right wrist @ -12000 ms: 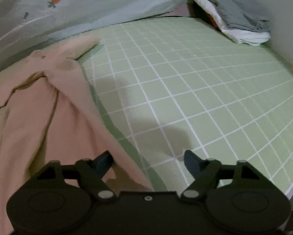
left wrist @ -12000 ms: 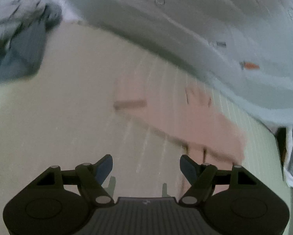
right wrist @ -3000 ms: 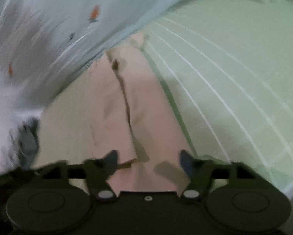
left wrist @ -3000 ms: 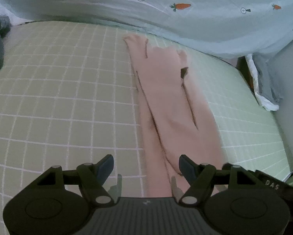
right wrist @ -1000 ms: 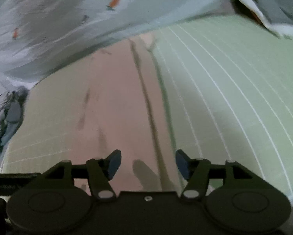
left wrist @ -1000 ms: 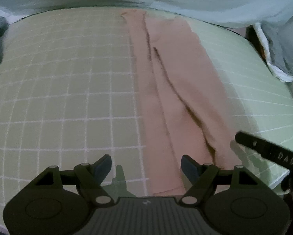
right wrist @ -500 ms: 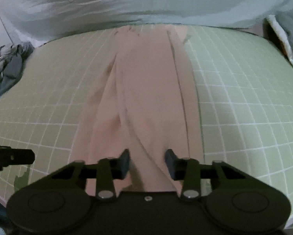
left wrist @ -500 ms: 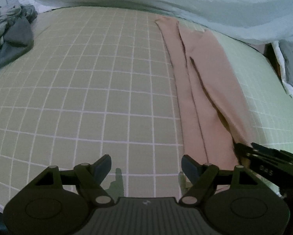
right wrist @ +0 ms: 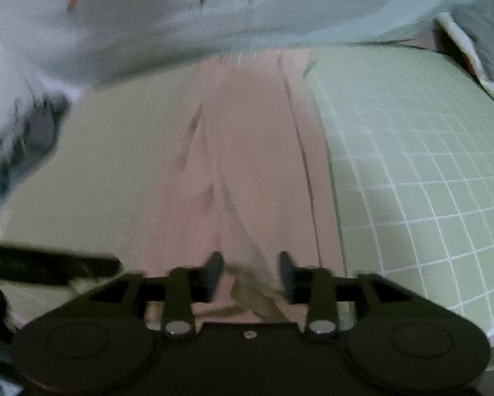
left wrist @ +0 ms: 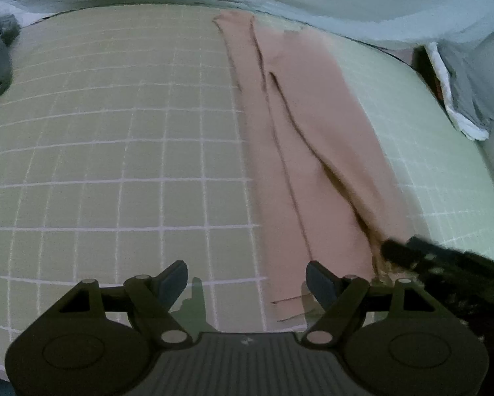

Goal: Fold clothes

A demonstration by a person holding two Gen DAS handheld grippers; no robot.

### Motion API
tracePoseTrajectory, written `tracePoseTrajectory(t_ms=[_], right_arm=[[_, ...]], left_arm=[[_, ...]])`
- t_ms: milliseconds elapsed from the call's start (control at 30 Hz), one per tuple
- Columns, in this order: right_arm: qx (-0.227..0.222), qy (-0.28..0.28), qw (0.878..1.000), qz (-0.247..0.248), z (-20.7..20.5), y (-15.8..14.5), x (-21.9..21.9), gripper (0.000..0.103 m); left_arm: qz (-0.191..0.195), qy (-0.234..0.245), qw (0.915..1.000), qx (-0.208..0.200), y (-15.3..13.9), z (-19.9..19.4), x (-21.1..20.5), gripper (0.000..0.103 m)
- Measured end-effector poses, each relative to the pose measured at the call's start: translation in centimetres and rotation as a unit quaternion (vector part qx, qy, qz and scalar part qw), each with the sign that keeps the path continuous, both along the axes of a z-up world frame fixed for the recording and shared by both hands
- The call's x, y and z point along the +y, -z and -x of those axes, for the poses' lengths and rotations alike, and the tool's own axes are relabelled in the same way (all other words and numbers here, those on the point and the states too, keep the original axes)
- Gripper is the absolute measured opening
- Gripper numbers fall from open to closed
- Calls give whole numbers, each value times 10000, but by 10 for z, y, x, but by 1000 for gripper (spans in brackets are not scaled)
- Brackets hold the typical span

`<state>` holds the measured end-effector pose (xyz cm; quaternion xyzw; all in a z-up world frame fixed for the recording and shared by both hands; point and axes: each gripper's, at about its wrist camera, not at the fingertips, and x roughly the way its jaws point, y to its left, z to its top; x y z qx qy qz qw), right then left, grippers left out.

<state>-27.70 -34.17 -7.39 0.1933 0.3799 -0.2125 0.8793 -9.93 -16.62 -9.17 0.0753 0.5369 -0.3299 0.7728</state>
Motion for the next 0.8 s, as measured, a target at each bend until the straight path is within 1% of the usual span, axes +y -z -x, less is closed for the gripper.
tracePoseTrajectory(t_ms=[67, 100, 167, 233, 333, 367, 433, 533, 633, 800], right_arm=[[-251, 233, 9993, 136, 8, -9, -5, 68], [-326, 365, 9986, 203, 13, -12, -9, 71], [-454, 605, 9970, 165, 20, -12, -18, 82], [-307, 778, 9965, 0, 22, -4, -29, 83], [77, 897, 9954, -317, 20, 16, -44, 83], [144, 917, 9948, -413, 18, 22, -48, 83], [367, 896, 9940, -509, 10, 32, -55, 83], [381, 794, 9946, -544, 5, 41, -59, 84], [396, 717, 9955, -483, -4, 47, -58, 86], [472, 490, 9972, -325, -12, 49, -53, 87]], left_arm=[[-18, 66, 10000, 42, 3, 1, -8, 80], [-24, 106, 9999, 56, 4, 1, -13, 80], [-36, 191, 9998, 60, 4, 3, -20, 80], [-51, 263, 9996, 58, 5, 5, -27, 80], [-81, 327, 9994, 8, 4, 7, -37, 80], [-90, 325, 9994, 5, 3, 7, -38, 80], [-104, 316, 9994, 1, 3, 7, -42, 85], [-105, 250, 9996, 6, 4, 5, -48, 86], [-122, 269, 9996, 26, 10, 3, -58, 86], [-166, 401, 9990, 63, 18, 3, -76, 86]])
